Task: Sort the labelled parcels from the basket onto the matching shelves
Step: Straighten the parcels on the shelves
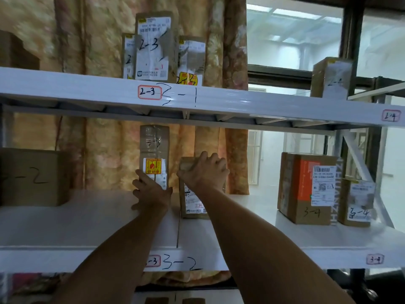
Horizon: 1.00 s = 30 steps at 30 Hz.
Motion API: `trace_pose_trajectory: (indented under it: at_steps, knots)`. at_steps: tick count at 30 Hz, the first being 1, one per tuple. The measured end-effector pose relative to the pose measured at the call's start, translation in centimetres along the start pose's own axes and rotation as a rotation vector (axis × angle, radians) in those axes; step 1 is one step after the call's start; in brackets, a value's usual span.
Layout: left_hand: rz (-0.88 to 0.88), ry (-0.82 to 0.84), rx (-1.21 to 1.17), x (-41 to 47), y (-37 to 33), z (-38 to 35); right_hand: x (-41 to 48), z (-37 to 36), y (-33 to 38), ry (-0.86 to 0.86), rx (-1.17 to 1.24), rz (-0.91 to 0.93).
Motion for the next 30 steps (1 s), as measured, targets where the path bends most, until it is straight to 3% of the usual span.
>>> trace_pose_trajectory:
  at_steps: [20,26,30]
  knots:
    - [-0.117,0.068,-0.107,-2.8,2.4,5.3,-3.8,3.4,-1.2,-0.038,-0.024,-0.055]
    - [-0.097,0.113,-0.133,-3.1,2.6,5.5,-4.3,3.0,-1.8,-0.01,0.007,-0.026]
    - [-0.049,0.147,-0.051,-4.3,2.4,6.8,-5.4,3.5,-2.7,-0.108,-0.026,0.075]
Point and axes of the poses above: each hand's wrist, its own x-axis towards the middle knuckle, its own z-axis out of the back of the hand, y = z × x, the point moved 1 cm from there along x, towards the middle knuckle, and after that the axes turned 9 degrees about -z, right-handed, at the moved point
